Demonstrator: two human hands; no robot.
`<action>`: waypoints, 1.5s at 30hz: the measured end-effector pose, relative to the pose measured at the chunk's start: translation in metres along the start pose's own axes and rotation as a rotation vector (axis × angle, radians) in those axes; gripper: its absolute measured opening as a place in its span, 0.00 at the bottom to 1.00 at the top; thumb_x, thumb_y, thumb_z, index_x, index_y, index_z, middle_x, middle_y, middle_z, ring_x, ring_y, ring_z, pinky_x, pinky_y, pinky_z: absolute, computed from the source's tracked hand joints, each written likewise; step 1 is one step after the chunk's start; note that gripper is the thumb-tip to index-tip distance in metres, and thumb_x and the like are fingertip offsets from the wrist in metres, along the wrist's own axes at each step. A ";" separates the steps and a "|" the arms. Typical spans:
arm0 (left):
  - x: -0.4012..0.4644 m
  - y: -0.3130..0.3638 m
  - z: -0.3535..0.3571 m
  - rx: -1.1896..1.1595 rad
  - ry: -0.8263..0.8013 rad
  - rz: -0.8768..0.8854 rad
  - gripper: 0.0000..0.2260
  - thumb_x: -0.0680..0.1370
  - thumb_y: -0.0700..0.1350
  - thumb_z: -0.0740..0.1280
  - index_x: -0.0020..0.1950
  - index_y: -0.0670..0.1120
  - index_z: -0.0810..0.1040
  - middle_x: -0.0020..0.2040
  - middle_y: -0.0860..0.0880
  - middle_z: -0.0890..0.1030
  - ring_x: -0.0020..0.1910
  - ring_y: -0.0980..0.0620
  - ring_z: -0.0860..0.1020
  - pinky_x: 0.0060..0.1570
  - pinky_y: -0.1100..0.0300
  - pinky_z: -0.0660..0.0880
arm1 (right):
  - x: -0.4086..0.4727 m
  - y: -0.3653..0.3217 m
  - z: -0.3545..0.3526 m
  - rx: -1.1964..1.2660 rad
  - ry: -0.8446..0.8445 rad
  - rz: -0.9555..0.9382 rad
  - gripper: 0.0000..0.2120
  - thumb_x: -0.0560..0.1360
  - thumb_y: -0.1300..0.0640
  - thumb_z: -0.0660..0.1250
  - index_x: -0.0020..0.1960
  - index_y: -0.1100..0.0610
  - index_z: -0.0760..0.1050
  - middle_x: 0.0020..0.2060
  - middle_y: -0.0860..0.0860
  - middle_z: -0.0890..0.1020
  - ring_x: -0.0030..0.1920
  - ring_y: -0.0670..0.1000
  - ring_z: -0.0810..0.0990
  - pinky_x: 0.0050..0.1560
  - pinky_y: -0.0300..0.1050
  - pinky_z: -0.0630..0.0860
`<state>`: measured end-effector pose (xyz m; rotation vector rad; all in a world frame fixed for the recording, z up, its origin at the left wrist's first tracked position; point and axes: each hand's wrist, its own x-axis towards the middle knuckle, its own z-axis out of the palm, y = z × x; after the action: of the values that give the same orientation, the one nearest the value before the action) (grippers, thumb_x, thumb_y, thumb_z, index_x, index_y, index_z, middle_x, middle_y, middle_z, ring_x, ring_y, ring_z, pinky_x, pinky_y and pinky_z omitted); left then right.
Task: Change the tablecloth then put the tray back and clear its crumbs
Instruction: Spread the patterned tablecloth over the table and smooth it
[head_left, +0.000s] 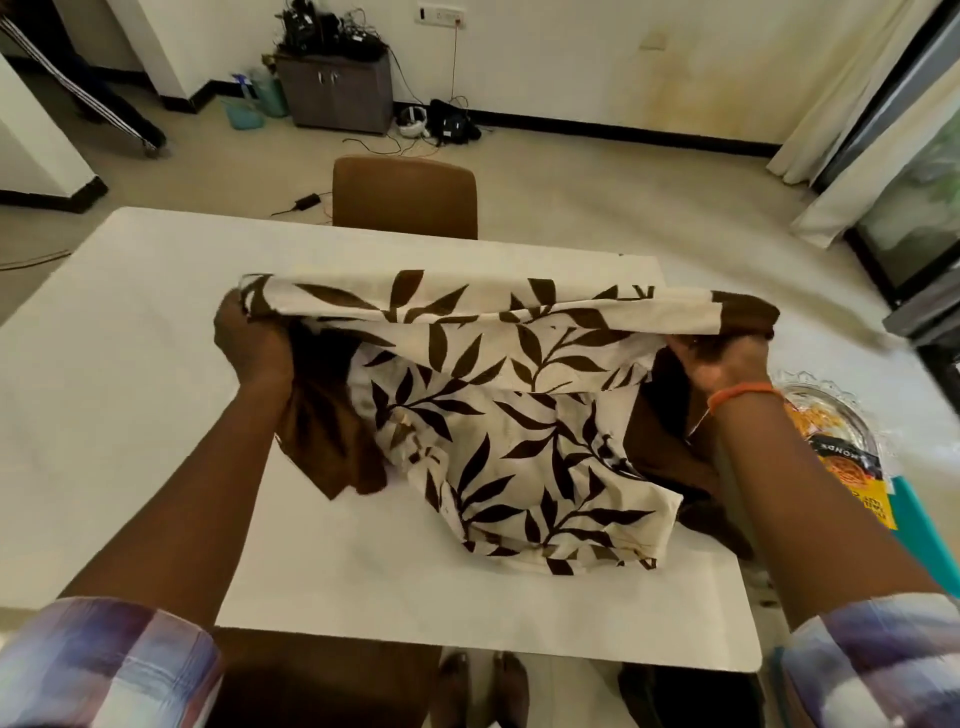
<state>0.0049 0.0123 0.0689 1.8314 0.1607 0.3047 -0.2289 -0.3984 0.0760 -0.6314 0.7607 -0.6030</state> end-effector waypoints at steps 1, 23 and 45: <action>0.003 0.007 0.000 0.118 0.007 0.141 0.12 0.77 0.43 0.61 0.54 0.39 0.80 0.53 0.41 0.81 0.52 0.46 0.79 0.48 0.61 0.73 | -0.002 0.002 0.004 -0.154 0.051 -0.051 0.15 0.79 0.51 0.56 0.60 0.54 0.74 0.53 0.54 0.82 0.54 0.57 0.81 0.40 0.58 0.82; -0.002 0.010 0.072 1.033 -1.166 -0.271 0.09 0.71 0.39 0.75 0.49 0.40 0.80 0.40 0.43 0.82 0.33 0.49 0.81 0.30 0.60 0.78 | 0.050 0.030 0.016 -1.498 -0.145 0.589 0.16 0.82 0.58 0.54 0.66 0.65 0.68 0.50 0.66 0.81 0.47 0.64 0.83 0.49 0.62 0.80; -0.221 -0.187 0.090 1.042 -0.940 0.535 0.38 0.77 0.68 0.55 0.80 0.47 0.54 0.80 0.39 0.49 0.78 0.37 0.47 0.73 0.34 0.50 | -0.008 0.211 -0.113 -2.175 -0.307 -0.517 0.28 0.75 0.40 0.58 0.70 0.55 0.66 0.70 0.62 0.68 0.70 0.64 0.67 0.68 0.68 0.62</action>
<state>-0.1716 -0.0778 -0.1606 2.8201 -1.0100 -0.3895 -0.2658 -0.2871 -0.1329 -2.8835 0.7081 0.1622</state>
